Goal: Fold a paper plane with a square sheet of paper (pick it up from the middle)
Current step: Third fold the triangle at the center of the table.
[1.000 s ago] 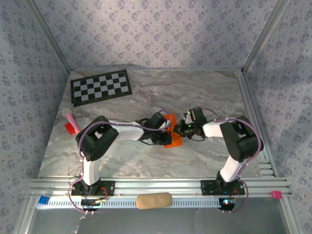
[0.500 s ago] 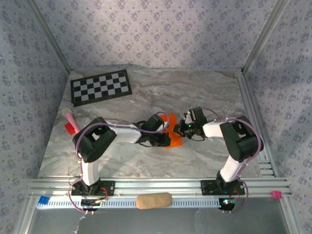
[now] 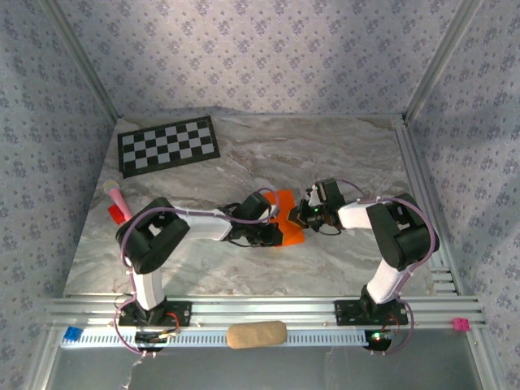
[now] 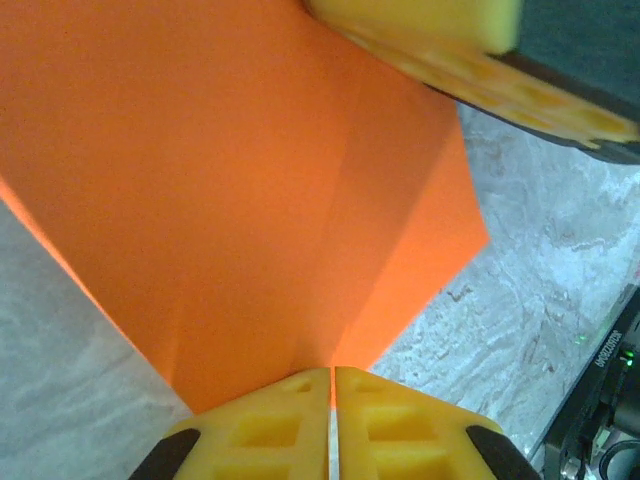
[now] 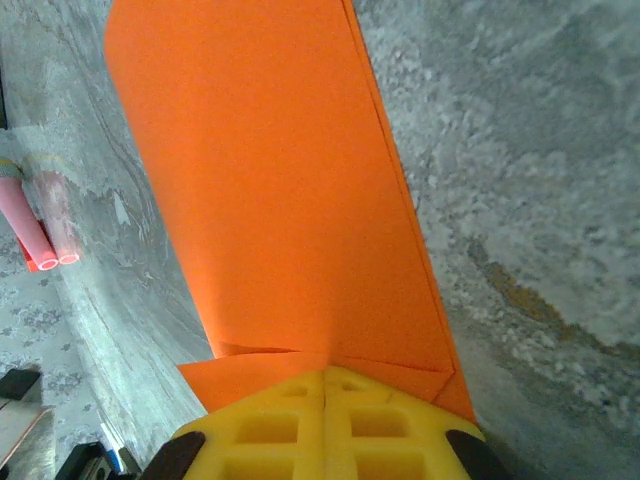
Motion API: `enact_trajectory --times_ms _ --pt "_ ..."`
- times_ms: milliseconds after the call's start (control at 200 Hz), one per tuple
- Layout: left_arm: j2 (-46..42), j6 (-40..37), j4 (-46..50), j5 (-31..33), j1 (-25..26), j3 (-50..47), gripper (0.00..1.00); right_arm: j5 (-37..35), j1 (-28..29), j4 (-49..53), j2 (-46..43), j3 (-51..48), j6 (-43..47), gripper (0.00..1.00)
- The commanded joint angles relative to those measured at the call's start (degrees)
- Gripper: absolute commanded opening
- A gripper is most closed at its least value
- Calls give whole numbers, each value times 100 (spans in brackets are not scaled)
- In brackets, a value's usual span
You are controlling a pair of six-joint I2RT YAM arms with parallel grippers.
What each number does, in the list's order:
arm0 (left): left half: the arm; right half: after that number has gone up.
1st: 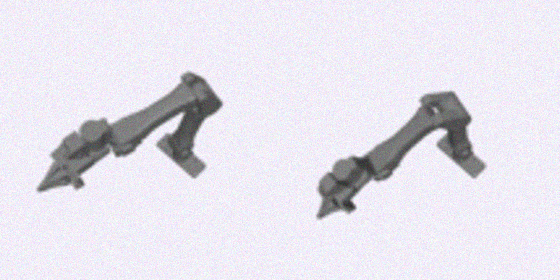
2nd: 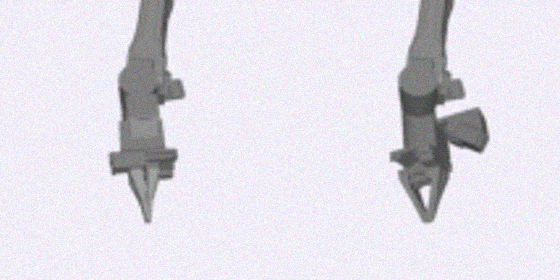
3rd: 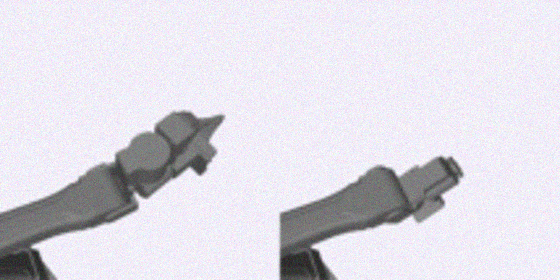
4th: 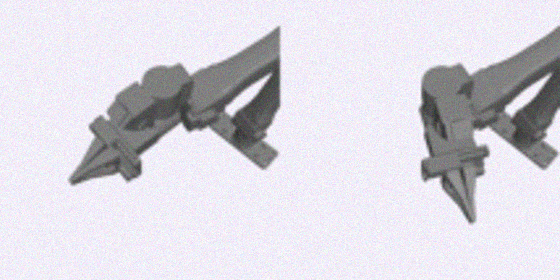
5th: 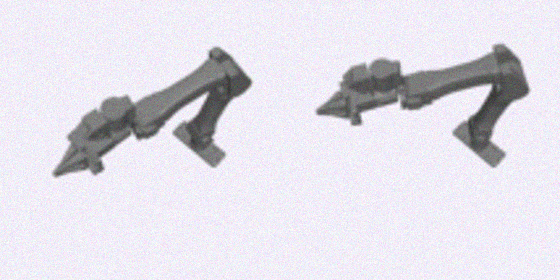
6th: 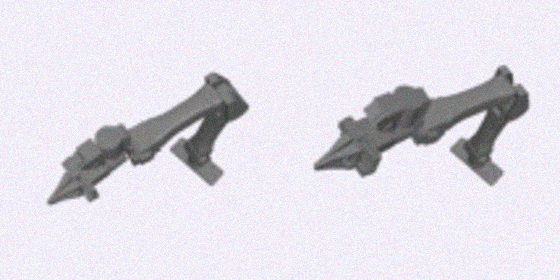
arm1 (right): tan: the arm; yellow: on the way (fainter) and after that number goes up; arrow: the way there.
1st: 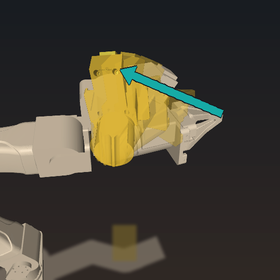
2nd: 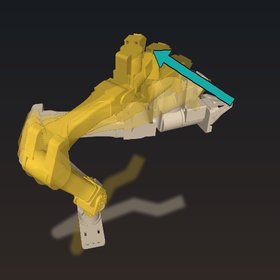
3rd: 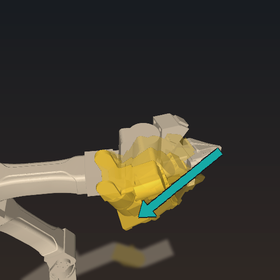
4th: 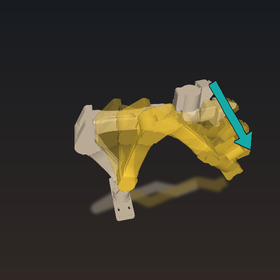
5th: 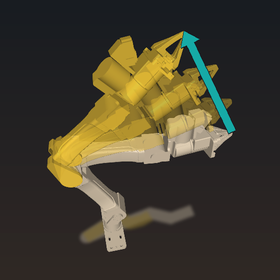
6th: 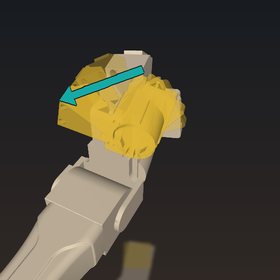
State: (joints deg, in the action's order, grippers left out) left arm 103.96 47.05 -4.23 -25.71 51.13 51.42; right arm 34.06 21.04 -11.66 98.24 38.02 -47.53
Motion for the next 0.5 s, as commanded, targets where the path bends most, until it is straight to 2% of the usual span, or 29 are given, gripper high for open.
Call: enact_trajectory --times_ms 0,175,380,495 --pt "-402 -50 310 -60 56 -41 12 -614 -16 626 135 -177 130 2" --pt "-559 -142 303 23 -32 188 12 -613 -12 645 91 -172 141 2" --pt "-53 -17 385 14 -335 543 11 -606 -10 637 99 -195 148 2" --pt "216 32 259 -265 -353 711 11 -611 -11 637 116 -190 152 2"
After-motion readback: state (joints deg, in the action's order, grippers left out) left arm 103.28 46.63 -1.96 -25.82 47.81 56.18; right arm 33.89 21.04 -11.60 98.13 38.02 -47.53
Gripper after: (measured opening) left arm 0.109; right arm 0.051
